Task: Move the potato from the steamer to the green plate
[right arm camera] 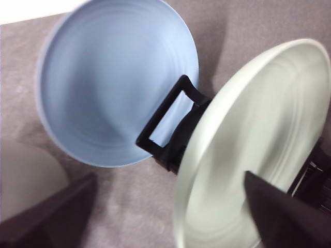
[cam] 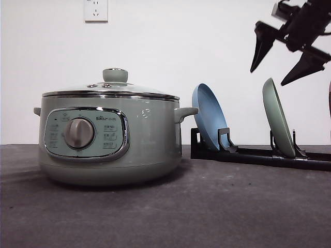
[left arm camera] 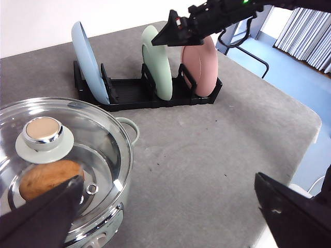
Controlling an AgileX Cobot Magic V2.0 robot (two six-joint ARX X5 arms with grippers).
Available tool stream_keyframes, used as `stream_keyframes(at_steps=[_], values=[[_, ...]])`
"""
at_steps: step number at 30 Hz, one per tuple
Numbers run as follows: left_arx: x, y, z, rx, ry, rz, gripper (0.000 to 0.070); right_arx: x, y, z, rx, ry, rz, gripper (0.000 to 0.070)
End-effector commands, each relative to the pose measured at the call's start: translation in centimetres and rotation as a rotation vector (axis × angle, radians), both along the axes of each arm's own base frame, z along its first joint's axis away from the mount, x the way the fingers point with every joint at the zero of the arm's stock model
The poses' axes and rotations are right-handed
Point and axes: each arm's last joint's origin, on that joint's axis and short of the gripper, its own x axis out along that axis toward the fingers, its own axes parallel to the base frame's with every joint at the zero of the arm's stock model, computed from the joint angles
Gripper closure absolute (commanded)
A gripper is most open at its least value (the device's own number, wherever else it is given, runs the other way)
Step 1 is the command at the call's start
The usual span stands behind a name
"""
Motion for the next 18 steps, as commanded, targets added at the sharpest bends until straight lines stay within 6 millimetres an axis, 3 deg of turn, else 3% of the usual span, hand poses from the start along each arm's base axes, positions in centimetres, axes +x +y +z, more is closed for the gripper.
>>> stream_keyframes(at_steps=[1,5,11,17,18], values=[[-0.1,-0.1,0.8,-0.005,-0.038,-0.017,0.0023,0.8,0.0,0.0,0.01,-0.013,-0.008,0.0277],[-0.1,-0.1,0.7,-0.005,-0.036,-0.017,0.0024,1.5,0.0,-0.8,0.005,-0.012,-0.013,0.0367],[-0.1,-0.1,0.7,-0.007,-0.034,-0.016,0.0024,2.0,-0.1,-1.4,-0.001,-0.008,-0.024,0.04],[-0.1,-0.1,0.7,-0.006,-0.034,-0.016,0.0024,2.1,-0.5,-1.5,-0.001,-0.01,-0.032,0.0681],[-0.1,-0.1,0.7,-0.006,-0.034,-0.016,0.0024,2.1,-0.5,-1.5,-0.001,-0.01,-0.033,0.07]])
